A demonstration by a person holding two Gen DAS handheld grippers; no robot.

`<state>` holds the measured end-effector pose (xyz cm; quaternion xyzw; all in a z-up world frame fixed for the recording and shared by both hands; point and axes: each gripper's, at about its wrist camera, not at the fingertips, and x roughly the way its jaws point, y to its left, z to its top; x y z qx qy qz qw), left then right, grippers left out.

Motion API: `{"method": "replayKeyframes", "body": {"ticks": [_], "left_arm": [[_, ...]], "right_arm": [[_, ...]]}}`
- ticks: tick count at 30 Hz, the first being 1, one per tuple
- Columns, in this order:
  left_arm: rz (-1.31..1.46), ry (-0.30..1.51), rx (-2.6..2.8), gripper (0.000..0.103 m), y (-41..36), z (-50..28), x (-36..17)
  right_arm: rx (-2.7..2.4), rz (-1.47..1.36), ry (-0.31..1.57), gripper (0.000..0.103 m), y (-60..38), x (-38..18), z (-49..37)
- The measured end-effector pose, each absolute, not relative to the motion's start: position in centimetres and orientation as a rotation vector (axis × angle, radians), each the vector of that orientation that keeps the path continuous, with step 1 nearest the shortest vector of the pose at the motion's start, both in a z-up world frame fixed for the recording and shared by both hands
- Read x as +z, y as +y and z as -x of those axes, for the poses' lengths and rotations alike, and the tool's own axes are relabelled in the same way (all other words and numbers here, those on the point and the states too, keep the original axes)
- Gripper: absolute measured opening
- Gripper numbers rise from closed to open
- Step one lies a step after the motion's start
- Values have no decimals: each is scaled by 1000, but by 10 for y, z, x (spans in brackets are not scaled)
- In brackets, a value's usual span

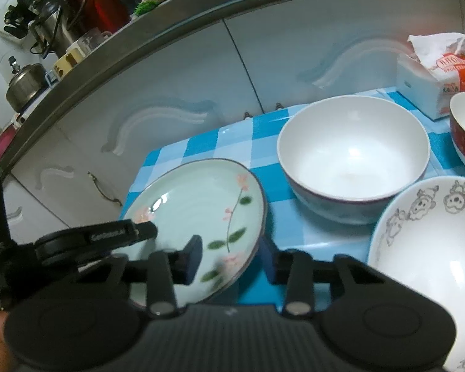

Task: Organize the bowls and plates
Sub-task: 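Close the left gripper on the rim of the small green plate, then lift the small green plate with the left gripper toward the plate stack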

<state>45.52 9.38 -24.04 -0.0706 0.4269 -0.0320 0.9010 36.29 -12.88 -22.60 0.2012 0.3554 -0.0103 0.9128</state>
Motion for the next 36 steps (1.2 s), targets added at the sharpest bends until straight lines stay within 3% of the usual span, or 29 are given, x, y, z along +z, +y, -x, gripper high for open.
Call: {"method": "replayKeyframes", "body": {"ticks": [6, 21, 36], "left_arm": [[152, 894, -45, 36, 103, -432, -235], [196, 949, -30, 36, 111, -364, -230], [200, 925, -21, 36, 111, -358, -229]], "right_arm": [[-1, -394, 742, 28, -127, -224, -358], [88, -362, 801, 26, -125, -224, -306], [115, -445, 820, 28, -138, -235, -305]]}}
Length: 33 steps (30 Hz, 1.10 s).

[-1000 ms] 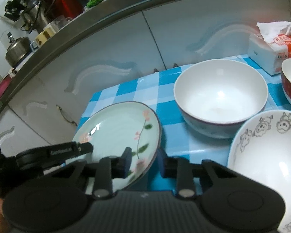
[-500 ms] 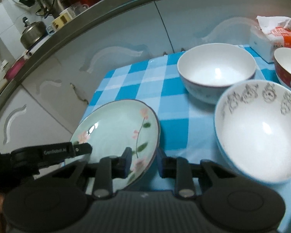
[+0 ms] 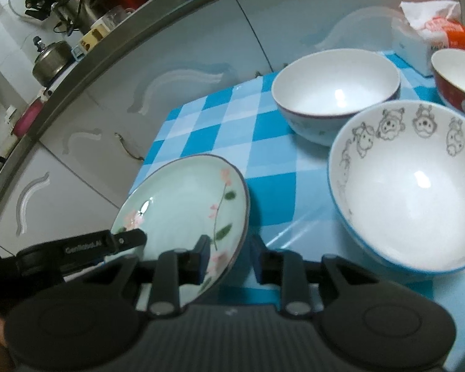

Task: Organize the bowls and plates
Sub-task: 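Lift the small green plate with the left gripper toward the plate stack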

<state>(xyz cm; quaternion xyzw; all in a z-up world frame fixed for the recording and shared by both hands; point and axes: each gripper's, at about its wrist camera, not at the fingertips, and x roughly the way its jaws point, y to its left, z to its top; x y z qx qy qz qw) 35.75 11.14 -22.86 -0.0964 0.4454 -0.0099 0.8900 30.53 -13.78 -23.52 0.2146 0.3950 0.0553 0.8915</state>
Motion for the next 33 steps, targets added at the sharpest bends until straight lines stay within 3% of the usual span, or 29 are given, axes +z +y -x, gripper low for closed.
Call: {"method": "replayKeyframes", "body": {"ticks": [10, 14, 33], "left_arm": [[195, 915, -2, 34, 109, -354, -228], [210, 918, 6, 30, 110, -352, -227], [256, 938, 33, 25, 98, -297, -216]], "right_arm": [[122, -483, 828, 26, -132, -248, -313], [103, -458, 822, 12, -135, -249, -311], [138, -389, 826, 12, -141, -233, -271]]}}
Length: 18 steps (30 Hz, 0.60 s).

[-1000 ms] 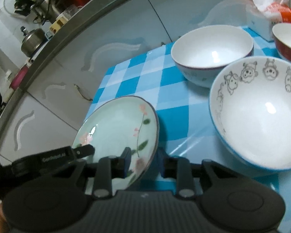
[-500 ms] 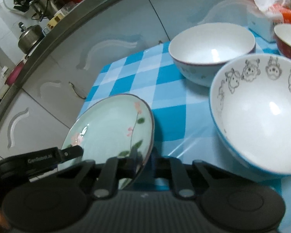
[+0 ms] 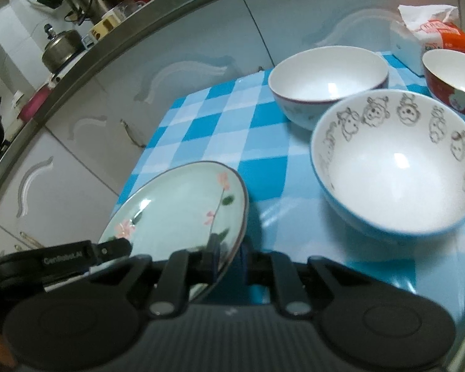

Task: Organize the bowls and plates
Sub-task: 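Lift the small green plate with the left gripper toward the plate stack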

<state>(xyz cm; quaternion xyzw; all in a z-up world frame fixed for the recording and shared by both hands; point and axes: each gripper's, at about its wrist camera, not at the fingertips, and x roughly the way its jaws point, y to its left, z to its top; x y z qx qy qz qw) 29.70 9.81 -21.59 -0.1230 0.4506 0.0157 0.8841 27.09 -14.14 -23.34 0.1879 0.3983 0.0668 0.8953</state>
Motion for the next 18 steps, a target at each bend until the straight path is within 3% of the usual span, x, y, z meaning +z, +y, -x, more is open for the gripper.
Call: {"method": "replayKeyframes", "body": {"ticks": [18], "left_arm": [[277, 956, 33, 25, 84, -250, -224]], "right_arm": [[166, -341, 870, 12, -150, -239, -225]]}}
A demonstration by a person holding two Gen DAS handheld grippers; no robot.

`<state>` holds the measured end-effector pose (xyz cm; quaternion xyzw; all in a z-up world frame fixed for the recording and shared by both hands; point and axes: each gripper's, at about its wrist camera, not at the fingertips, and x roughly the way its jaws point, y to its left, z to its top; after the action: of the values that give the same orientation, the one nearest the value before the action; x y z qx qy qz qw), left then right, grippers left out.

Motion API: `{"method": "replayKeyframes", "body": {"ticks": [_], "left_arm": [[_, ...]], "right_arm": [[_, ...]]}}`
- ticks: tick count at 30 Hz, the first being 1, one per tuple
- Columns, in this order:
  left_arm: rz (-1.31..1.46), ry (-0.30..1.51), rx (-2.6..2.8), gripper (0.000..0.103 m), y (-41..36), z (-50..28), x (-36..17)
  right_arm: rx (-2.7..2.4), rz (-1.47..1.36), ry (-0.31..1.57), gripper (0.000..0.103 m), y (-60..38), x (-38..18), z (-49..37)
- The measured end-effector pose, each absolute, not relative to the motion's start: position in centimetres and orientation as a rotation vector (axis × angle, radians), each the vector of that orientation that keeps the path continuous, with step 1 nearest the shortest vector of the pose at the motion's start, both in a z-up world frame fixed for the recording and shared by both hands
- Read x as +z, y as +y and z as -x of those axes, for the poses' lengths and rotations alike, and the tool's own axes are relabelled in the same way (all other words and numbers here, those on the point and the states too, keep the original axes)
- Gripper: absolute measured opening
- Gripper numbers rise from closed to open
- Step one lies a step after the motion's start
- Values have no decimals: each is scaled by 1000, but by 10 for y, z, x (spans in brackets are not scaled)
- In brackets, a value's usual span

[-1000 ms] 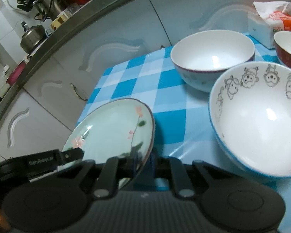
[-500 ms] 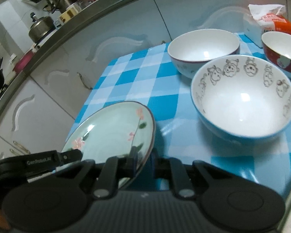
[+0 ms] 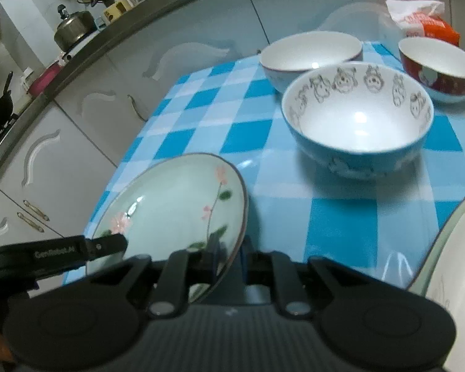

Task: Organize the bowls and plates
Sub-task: 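Lift the small green plate with the left gripper toward the plate stack, then lower the small green plate onto the white plate and open the left gripper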

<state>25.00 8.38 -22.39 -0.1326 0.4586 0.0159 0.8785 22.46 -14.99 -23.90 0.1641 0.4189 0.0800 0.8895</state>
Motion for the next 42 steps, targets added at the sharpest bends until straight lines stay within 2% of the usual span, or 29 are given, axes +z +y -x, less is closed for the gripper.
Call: {"method": "replayKeyframes", "body": {"ticks": [5, 8, 13, 23, 28, 42], "left_arm": [[251, 947, 11, 28, 85, -248, -225], [230, 943, 7, 37, 84, -249, -225], [219, 934, -8, 37, 84, -249, -225], [219, 934, -5, 30, 84, -248, -224], [240, 936, 1, 22, 86, -248, -221], [251, 894, -38, 18, 66, -227, -189]], "right_arm": [[181, -350, 885, 15, -152, -243, -224], [181, -351, 889, 16, -151, -242, -225], [168, -358, 865, 20, -154, -240, -231], [181, -350, 855, 17, -152, -246, -245], [174, -374, 858, 14, -157, -246, -245], [171, -367, 778, 11, -172, -215, -218]]}}
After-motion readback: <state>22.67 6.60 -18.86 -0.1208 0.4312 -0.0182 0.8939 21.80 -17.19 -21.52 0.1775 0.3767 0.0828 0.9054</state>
